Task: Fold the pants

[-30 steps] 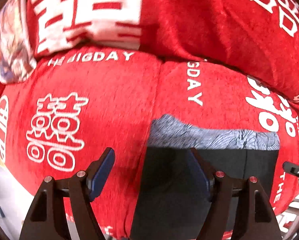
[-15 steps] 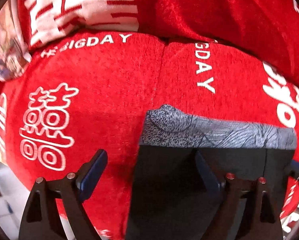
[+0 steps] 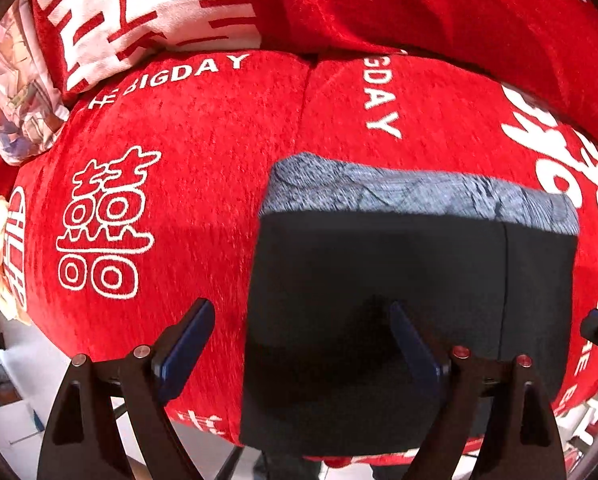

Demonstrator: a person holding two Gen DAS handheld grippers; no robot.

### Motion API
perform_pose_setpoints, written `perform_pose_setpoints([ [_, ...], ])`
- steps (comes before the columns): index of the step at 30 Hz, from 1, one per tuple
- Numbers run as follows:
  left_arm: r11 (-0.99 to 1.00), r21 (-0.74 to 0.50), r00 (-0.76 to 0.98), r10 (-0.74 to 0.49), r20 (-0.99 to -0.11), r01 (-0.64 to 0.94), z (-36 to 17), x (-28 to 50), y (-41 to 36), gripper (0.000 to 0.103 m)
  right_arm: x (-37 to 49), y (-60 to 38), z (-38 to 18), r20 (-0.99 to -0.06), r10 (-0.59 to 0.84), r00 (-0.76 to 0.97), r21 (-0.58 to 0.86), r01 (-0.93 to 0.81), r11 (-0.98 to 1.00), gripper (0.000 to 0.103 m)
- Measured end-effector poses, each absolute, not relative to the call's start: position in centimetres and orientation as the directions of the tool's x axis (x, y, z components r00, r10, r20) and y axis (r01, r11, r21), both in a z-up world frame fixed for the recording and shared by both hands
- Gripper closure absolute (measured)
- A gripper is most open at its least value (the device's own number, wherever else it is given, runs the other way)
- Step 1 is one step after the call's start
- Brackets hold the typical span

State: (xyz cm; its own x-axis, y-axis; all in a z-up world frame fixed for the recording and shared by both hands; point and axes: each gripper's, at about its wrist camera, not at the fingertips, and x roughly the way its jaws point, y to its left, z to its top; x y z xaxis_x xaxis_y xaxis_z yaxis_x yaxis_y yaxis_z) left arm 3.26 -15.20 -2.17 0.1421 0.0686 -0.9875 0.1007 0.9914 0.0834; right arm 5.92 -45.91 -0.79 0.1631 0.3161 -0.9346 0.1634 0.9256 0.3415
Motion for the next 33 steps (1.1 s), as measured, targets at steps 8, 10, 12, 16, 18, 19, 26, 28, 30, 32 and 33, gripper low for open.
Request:
perform_pose_setpoints([
  [8,0.986,0.068,0.138,0.047,-0.989,0.150,-2.1,1.3,-14.4,0.013,4.1,-42.6,-0.2,-0.937,0.294,0.187,0.330,0.202,0.922,0.043],
  [10,0.987,0.056,0.138,0.035,-0.990,0.148,-2.0,0.6,-14.0,0.013,3.8,-41.4,-0.1,-0.941,0.289,0.177,0.321,0.196,0.927,0.042],
  [12,0.989,0.038,0.127,0.020,-0.992,0.145,-1.9,0.1,-13.6,0.013,3.5,-40.5,0.0,-0.945,0.279,0.171,0.310,0.191,0.931,0.042],
  [16,0.988,0.023,0.132,0.003,-0.991,0.154,-1.6,-0.8,-13.0,0.013,3.0,-38.6,0.5,-0.950,0.261,0.170,0.290,0.180,0.940,0.039],
  [18,0.986,0.027,0.139,0.004,-0.990,0.164,-1.2,-1.4,-12.9,0.013,2.8,-37.8,0.6,-0.954,0.250,0.164,0.277,0.175,0.945,0.039],
  [19,0.985,0.027,0.140,0.003,-0.990,0.169,-1.0,-1.7,-12.8,0.013,2.7,-37.6,0.7,-0.956,0.242,0.164,0.270,0.175,0.947,0.037],
  [26,0.975,0.005,0.109,-0.020,-0.994,0.220,0.2,-3.8,-12.8,0.013,1.3,-36.2,2.5,-0.964,0.209,0.163,0.240,0.198,0.950,0.025],
  [28,0.975,0.000,0.111,-0.025,-0.994,0.224,1.0,-4.3,-12.8,0.002,0.9,-36.0,3.4,-0.963,0.208,0.174,0.241,0.199,0.950,0.023],
  [30,0.974,0.005,0.121,-0.023,-0.992,0.228,1.9,-4.7,-12.8,0.000,0.4,-35.8,4.1,-0.963,0.196,0.182,0.231,0.197,0.953,0.021],
  [32,0.972,0.005,0.123,-0.025,-0.992,0.236,2.7,-5.0,-12.9,0.000,-0.1,-35.7,5.0,-0.964,0.183,0.194,0.221,0.198,0.955,0.019],
  [33,0.971,0.007,0.125,-0.023,-0.992,0.238,3.2,-5.2,-13.0,0.000,-0.3,-35.7,5.4,-0.964,0.178,0.199,0.217,0.198,0.956,0.015],
])
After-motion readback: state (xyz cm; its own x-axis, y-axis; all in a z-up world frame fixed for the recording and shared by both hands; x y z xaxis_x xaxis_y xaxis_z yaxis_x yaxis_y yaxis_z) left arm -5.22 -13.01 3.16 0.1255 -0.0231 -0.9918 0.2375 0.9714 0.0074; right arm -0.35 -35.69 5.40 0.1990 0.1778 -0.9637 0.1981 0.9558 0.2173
